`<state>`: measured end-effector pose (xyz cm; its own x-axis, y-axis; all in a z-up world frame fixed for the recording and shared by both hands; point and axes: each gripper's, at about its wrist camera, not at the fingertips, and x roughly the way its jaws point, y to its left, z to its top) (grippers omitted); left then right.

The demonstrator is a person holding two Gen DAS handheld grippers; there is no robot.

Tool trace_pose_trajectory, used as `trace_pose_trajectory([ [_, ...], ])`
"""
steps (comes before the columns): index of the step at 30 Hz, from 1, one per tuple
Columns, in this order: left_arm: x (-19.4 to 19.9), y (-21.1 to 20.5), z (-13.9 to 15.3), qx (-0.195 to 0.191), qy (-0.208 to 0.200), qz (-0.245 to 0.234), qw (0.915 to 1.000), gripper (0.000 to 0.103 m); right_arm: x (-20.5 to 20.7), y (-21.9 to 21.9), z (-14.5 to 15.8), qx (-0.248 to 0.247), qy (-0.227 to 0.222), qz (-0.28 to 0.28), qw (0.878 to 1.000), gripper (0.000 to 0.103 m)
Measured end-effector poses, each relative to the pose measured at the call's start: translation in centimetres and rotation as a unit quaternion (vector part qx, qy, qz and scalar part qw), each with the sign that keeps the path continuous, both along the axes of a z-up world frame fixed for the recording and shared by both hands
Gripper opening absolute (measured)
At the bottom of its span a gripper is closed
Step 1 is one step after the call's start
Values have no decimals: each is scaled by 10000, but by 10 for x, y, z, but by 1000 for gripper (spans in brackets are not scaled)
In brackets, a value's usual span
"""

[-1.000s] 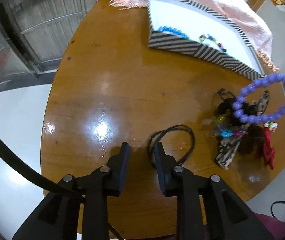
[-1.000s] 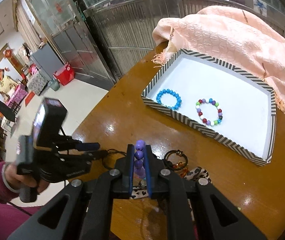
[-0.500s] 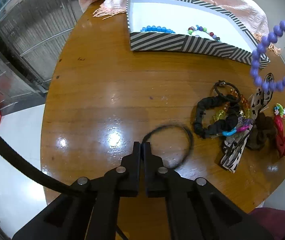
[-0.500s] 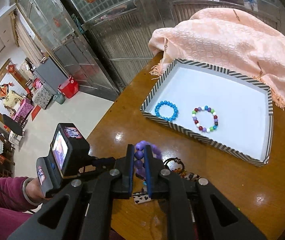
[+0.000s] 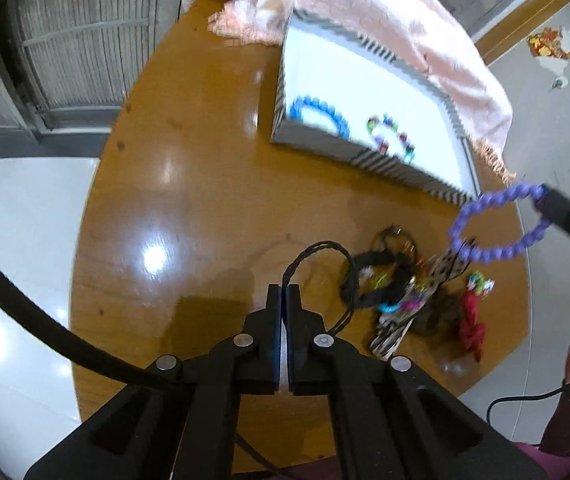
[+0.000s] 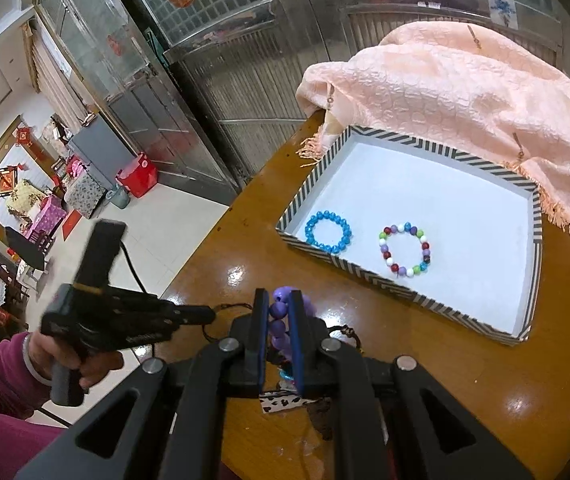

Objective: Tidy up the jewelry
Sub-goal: 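Lift and carry the purple bracelet and black hair tie over the tray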

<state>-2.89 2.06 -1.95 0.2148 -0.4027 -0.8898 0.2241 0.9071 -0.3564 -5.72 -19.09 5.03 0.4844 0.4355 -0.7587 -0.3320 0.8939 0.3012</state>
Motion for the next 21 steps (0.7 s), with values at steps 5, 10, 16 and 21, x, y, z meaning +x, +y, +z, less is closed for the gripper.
trace_pose_trajectory([
  [5, 15, -9, 28, 38, -356, 57, 9993, 2, 11, -6, 5, -88, -65, -36, 9999, 10],
  [10, 35, -21, 45, 235, -710, 87, 9972, 2, 28, -16, 10, -191, -141, -110, 9997, 10],
  [16, 58, -42, 52, 561, -965, 108, 9937, 2, 53, -28, 10, -297, -131, -223, 9992, 10],
  [21, 79, -56, 53, 798, -1103, 149, 9906, 2, 75, -31, 7, -385, -117, -222, 9989, 10],
])
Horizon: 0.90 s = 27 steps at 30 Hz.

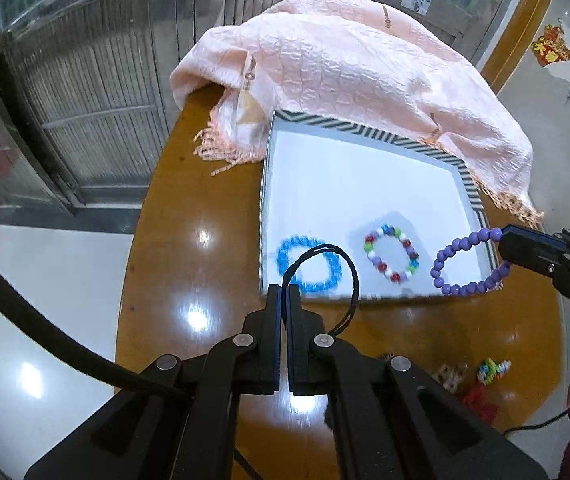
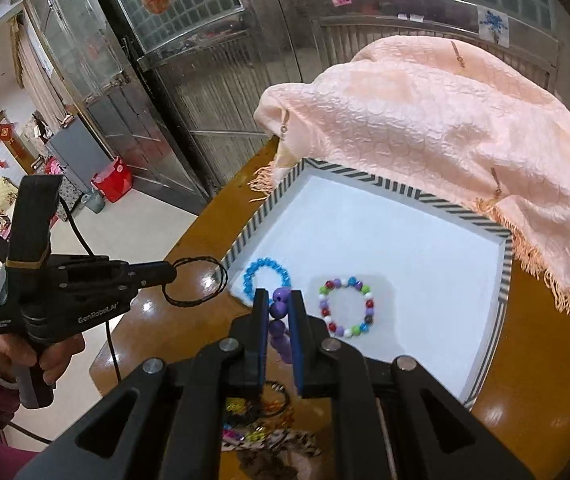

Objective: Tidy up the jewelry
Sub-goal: 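Lift and carry the purple bracelet and black hair tie over the tray, then lower both items into the tray and open both tools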

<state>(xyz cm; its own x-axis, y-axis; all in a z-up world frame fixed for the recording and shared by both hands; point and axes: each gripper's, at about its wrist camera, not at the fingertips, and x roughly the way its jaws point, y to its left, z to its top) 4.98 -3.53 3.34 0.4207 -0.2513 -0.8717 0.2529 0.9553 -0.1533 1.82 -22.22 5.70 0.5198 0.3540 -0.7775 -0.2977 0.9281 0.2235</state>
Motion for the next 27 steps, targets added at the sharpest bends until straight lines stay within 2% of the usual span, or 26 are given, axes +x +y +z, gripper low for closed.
trace_pose_trajectory([
  [11, 45, -20, -13, 268, 37, 185, 9995, 2, 52, 5, -21, 9, 216, 143, 9997, 10],
  [21, 85, -29, -29, 329, 199, 358, 9986, 2, 99, 19, -44, 63, 427, 358, 9984, 10],
  [27, 104, -35, -46, 358, 383, 402, 9978, 2, 135, 11, -77, 60, 756, 219, 9969, 10],
])
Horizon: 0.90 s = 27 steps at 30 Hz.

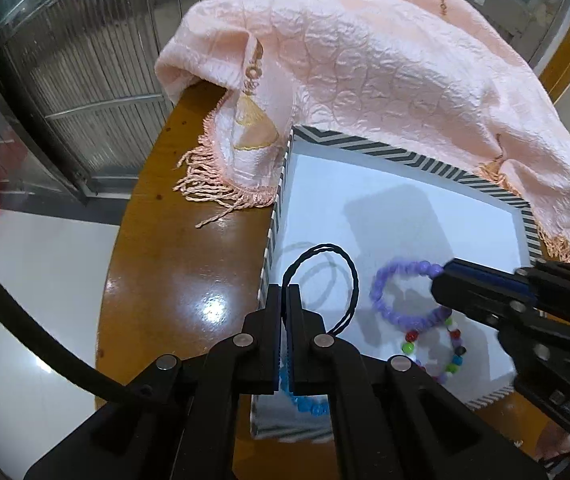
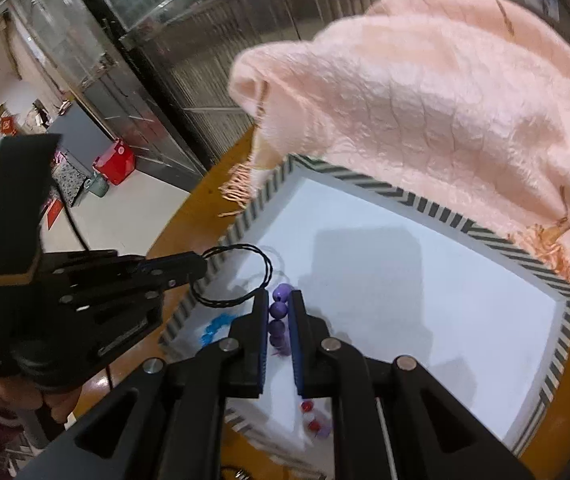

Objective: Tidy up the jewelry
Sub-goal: 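Lower both items into the tray and open both tools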

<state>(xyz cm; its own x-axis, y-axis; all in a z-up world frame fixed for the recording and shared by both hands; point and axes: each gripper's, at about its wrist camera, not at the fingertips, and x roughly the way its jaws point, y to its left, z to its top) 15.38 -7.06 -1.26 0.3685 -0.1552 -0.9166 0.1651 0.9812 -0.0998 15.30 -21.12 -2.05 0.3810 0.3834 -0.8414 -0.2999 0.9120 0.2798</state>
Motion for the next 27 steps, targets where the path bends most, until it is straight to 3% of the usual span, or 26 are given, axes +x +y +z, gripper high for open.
trace_pose_trajectory([
  [9, 7, -11, -20, 117, 171, -88, 9997, 2, 27, -29, -50, -390, 485, -566, 9965, 10],
  [19, 8, -10, -30, 245, 256, 13, 9994, 2, 21, -6, -59, -249, 551, -325, 9976, 10],
  [23, 8, -8, -31, 238, 254, 45, 9994, 4, 15, -14, -52, -121, 543, -525, 9971, 33],
  [27, 5, -9, -27, 196, 228, 52, 9995, 15, 2, -20, -37, -148, 403, -583, 9974, 36],
])
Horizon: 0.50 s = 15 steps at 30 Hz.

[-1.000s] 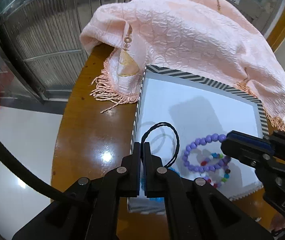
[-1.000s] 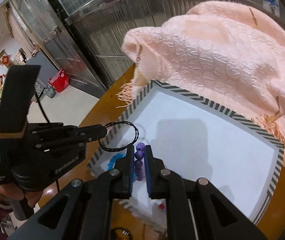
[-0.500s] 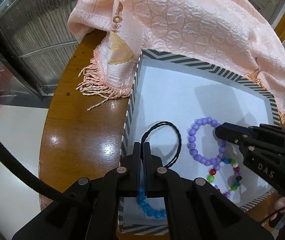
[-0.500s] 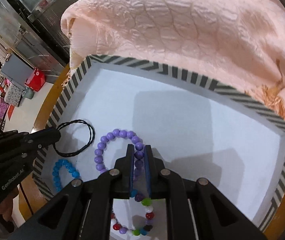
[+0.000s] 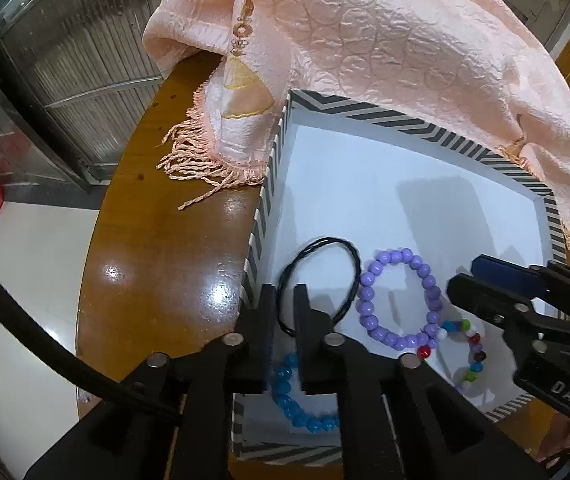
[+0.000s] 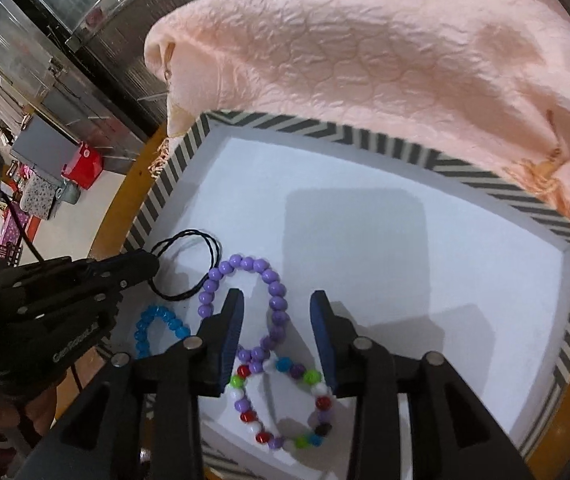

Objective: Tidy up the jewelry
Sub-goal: 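Lower both items into the tray and open both tools, then withdraw both tools away from the tray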

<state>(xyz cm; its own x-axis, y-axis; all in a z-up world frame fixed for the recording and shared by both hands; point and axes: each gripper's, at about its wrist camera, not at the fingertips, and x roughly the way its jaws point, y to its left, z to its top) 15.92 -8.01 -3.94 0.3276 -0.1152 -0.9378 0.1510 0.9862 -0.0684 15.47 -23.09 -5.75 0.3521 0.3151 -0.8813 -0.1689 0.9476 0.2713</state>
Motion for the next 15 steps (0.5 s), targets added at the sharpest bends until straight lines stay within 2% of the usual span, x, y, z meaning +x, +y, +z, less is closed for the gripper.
trace_pose_trajectory([
  [1, -3, 0, 3, 36, -33, 11, 10000, 21, -3, 0, 5, -17, -46, -6, 10000, 36],
  [3, -8, -2, 9, 20, -87, 0, 10000, 22, -11, -3, 15, -38, -150, -33, 9999, 37],
  [8, -28, 2, 24, 74, -224, -57, 9997, 23, -42, -12, 35, -80, -396, -128, 9991, 44],
  [15, -64, 10, 46, 59, -448, -36, 9990, 23, -82, -17, 60, -164, -675, -148, 9975, 48],
])
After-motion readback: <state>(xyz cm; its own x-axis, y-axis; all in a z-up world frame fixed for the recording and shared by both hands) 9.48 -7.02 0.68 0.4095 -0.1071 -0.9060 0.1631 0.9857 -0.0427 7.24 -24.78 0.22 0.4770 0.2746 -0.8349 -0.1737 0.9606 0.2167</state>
